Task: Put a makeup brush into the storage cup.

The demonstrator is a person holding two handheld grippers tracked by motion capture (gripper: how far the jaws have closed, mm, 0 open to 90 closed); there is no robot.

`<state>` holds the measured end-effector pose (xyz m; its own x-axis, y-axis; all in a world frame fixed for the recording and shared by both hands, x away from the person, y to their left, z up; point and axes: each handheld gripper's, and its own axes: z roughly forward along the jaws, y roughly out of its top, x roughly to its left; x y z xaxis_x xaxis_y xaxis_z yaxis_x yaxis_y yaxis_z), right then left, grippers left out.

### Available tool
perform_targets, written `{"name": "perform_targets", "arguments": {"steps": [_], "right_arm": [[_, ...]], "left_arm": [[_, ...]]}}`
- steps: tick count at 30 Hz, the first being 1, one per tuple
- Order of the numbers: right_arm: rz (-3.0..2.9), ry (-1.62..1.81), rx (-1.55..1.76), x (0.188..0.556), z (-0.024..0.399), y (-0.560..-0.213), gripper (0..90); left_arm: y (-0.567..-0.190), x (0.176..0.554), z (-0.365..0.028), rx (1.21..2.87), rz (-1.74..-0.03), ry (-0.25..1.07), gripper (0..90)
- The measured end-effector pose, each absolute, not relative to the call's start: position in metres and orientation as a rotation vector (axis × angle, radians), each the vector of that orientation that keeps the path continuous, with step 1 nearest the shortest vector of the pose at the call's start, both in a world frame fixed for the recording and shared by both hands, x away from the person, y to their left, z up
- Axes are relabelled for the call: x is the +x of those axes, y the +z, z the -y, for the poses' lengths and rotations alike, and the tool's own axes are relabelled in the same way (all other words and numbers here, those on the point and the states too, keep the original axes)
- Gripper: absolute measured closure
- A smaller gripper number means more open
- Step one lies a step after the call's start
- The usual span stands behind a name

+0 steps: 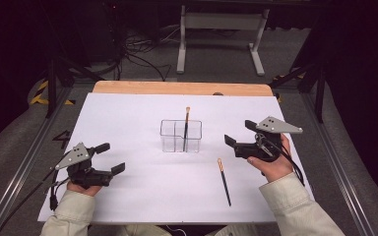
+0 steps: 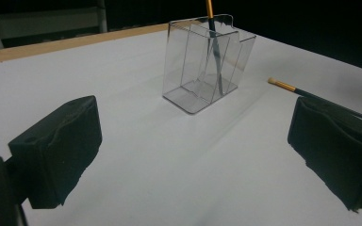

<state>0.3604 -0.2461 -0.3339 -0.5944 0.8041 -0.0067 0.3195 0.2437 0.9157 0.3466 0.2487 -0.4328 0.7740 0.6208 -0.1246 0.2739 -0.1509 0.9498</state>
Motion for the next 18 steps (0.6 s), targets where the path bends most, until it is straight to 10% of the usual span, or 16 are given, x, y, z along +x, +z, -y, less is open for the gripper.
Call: {"name": "perform_targets", "arguments": {"steps": [18], "right_arm": [[-2.213,1.100,1.156,0.3566,0.2454,-0.3362,19.0]], "left_arm": [[-0.4322,0.3438,-0.2504,1.752,-0.710,0.351,4.3]]}}
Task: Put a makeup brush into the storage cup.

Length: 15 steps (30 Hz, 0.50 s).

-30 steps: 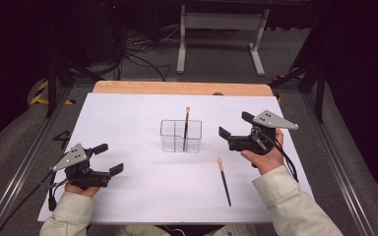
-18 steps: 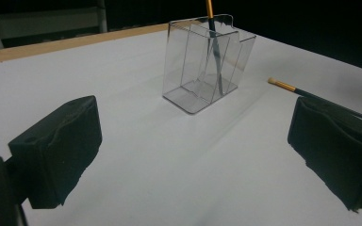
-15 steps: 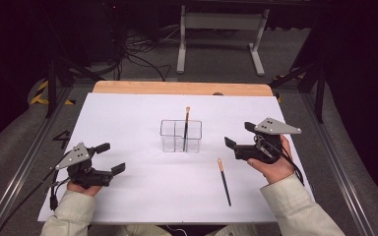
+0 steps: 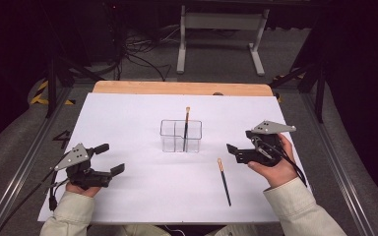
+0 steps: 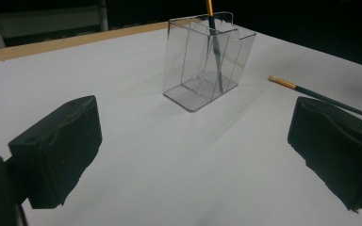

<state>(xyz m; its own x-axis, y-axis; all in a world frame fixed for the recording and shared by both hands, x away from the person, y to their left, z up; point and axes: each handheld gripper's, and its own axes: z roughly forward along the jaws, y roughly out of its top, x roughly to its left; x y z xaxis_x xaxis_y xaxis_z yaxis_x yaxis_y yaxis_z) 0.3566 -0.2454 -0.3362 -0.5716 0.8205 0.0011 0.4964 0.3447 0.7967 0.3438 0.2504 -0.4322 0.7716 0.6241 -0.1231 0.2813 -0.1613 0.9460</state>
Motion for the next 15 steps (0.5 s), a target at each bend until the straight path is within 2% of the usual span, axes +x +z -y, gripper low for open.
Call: {"name": "perform_targets", "arguments": {"steps": [12,15], "right_arm": [[-2.393,0.936,1.252,0.366,0.240,-0.349,17.0],[-2.420,0.899,1.279,0.368,0.239,-0.353,22.0]], "left_arm": [[-0.433,0.341,-0.254,1.753,-0.723,0.358,4.2],[-0.433,0.340,-0.255,1.755,-0.725,0.366,4.2]]}}
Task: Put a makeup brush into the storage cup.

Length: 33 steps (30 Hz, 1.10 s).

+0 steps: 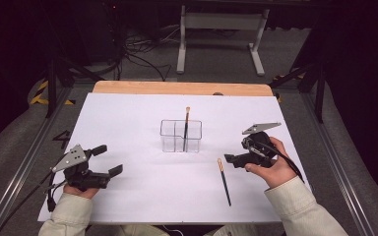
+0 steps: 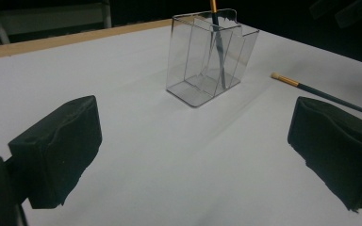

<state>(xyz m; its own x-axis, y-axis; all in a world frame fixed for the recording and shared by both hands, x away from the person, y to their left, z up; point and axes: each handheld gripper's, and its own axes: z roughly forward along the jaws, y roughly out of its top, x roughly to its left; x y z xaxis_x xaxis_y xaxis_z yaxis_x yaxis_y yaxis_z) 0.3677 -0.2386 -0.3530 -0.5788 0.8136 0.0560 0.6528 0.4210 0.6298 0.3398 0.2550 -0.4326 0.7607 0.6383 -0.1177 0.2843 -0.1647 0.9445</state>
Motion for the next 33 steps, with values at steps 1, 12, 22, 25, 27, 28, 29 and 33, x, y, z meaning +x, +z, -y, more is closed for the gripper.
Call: {"name": "perform_targets", "arguments": {"steps": [1,12,22,25,27,28,29,33], "right_arm": [[-2.420,0.899,1.279,0.368,0.239,-0.353,22.0],[-2.496,0.710,1.345,0.375,0.233,-0.367,24.0],[-2.547,0.624,1.355,0.379,0.229,-0.376,24.5],[-2.564,0.596,1.353,0.380,0.227,-0.379,25.1],[-2.575,0.580,1.357,0.380,0.225,-0.380,25.9],[-2.578,0.575,1.357,0.380,0.225,-0.381,25.9],[-2.585,0.566,1.358,0.381,0.224,-0.382,26.1],[-2.612,0.521,1.369,0.383,0.222,-0.390,27.0]], "left_arm": [[-0.433,0.339,-0.255,1.752,-0.728,0.362,4.2],[-0.433,0.339,-0.255,1.749,-0.728,0.356,4.1],[-0.433,0.340,-0.255,1.750,-0.730,0.358,4.1],[-0.433,0.340,-0.255,1.750,-0.729,0.355,4.2],[-0.433,0.340,-0.255,1.750,-0.729,0.355,4.2],[-0.433,0.340,-0.255,1.747,-0.730,0.354,4.2],[-0.433,0.340,-0.255,1.747,-0.730,0.354,4.2],[-0.433,0.340,-0.255,1.747,-0.731,0.354,4.2]]}}
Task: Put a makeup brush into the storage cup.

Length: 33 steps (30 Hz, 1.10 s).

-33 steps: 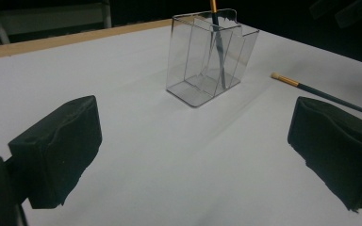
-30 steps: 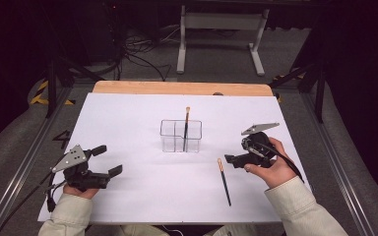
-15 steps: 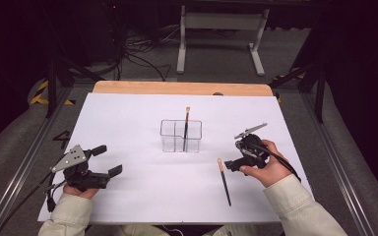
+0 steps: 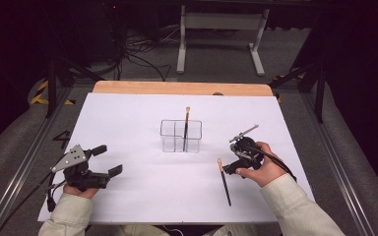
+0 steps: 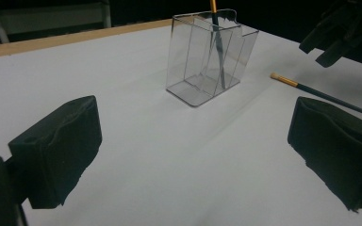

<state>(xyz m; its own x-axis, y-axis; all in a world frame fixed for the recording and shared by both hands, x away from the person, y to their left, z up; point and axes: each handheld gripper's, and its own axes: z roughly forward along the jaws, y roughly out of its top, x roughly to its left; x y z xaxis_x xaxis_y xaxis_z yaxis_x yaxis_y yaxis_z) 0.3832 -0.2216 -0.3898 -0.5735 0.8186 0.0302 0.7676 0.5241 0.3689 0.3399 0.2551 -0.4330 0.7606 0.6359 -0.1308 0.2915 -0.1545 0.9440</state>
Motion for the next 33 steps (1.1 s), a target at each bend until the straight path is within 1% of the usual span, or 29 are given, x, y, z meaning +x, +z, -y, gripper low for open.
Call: {"name": "perform_targets", "arguments": {"steps": [10,19,23,24,29,33], "right_arm": [[-2.645,0.461,1.364,0.384,0.215,-0.400,29.5],[-2.671,0.478,1.344,0.382,0.208,-0.408,29.5],[-2.676,0.470,1.344,0.381,0.206,-0.413,31.2],[-2.679,0.456,1.340,0.380,0.205,-0.415,33.9],[-2.694,0.439,1.335,0.378,0.202,-0.417,37.9],[-2.701,0.411,1.335,0.376,0.201,-0.419,43.9]], "left_arm": [[-0.433,0.340,-0.255,1.747,-0.730,0.355,4.2],[-0.433,0.340,-0.256,1.750,-0.728,0.352,4.2],[-0.433,0.340,-0.255,1.748,-0.728,0.354,4.2],[-0.433,0.340,-0.255,1.747,-0.728,0.354,4.2],[-0.433,0.340,-0.255,1.748,-0.725,0.347,4.6],[-0.433,0.340,-0.256,1.749,-0.727,0.347,4.5]]}}
